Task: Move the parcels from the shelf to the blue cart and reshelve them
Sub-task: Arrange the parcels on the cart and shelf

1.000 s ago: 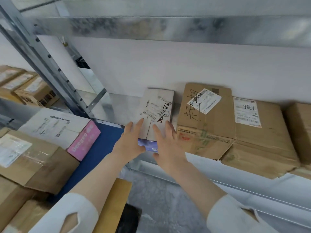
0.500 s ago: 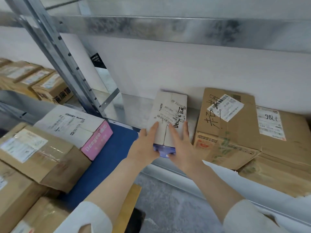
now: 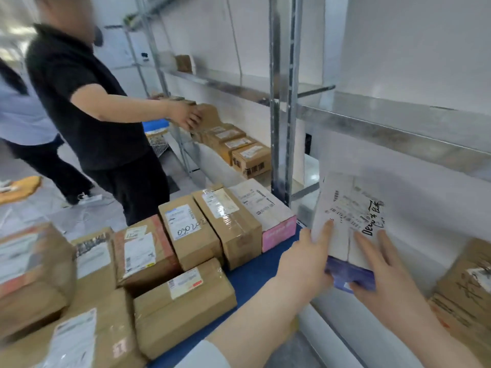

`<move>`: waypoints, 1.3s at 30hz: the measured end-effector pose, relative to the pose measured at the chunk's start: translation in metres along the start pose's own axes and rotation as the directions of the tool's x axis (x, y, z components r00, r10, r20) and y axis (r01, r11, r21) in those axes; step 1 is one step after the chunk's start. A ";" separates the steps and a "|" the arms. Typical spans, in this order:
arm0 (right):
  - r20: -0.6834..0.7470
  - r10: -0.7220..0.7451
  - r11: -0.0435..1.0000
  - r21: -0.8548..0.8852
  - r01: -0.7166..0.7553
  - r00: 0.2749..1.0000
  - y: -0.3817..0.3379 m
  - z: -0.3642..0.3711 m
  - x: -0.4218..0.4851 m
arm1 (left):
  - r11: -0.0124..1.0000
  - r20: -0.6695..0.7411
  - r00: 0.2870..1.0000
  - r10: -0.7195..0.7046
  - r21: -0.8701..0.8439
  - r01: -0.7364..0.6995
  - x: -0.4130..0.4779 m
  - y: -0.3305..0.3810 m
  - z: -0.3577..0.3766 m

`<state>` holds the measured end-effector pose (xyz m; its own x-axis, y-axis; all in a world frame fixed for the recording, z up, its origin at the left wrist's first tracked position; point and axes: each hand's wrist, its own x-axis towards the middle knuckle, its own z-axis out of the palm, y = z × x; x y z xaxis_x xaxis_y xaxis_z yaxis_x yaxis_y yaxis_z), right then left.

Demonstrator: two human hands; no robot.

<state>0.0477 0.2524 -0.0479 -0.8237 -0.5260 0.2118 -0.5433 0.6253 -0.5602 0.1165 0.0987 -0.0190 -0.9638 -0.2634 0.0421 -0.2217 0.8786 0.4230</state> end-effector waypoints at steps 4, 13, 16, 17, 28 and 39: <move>0.057 -0.190 0.981 0.045 0.187 0.980 -0.045 0.007 0.014 | 0.992 -0.078 0.989 -0.128 0.008 0.129 -0.034 -0.022 -0.038; 0.170 -0.558 0.827 0.187 0.529 0.812 -0.189 0.066 0.026 | 0.895 -0.329 0.847 -0.417 0.014 0.446 -0.133 -0.108 -0.121; 0.234 -0.637 0.770 0.221 0.598 0.734 -0.234 0.095 0.026 | 0.843 -0.402 0.770 -0.496 -0.009 0.538 -0.165 -0.143 -0.136; 0.249 -0.655 0.755 0.226 0.615 0.713 -0.248 0.105 0.025 | 0.824 -0.422 0.745 -0.517 -0.011 0.566 -0.174 -0.154 -0.139; 0.395 -0.727 0.685 0.346 0.642 0.562 -0.326 0.194 0.035 | 0.685 -0.425 0.590 -0.686 -0.105 0.721 -0.216 -0.240 -0.146; 0.453 -0.773 0.619 0.387 0.684 0.443 -0.335 0.253 0.042 | 0.571 -0.409 0.466 -0.784 -0.182 0.801 -0.232 -0.274 -0.121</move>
<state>0.2364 -0.1251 -0.0543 0.1283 -0.9780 0.1642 -0.8365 -0.1957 -0.5119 0.4192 -0.1292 -0.0351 -0.2146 -0.9750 0.0582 -0.8712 0.2180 0.4399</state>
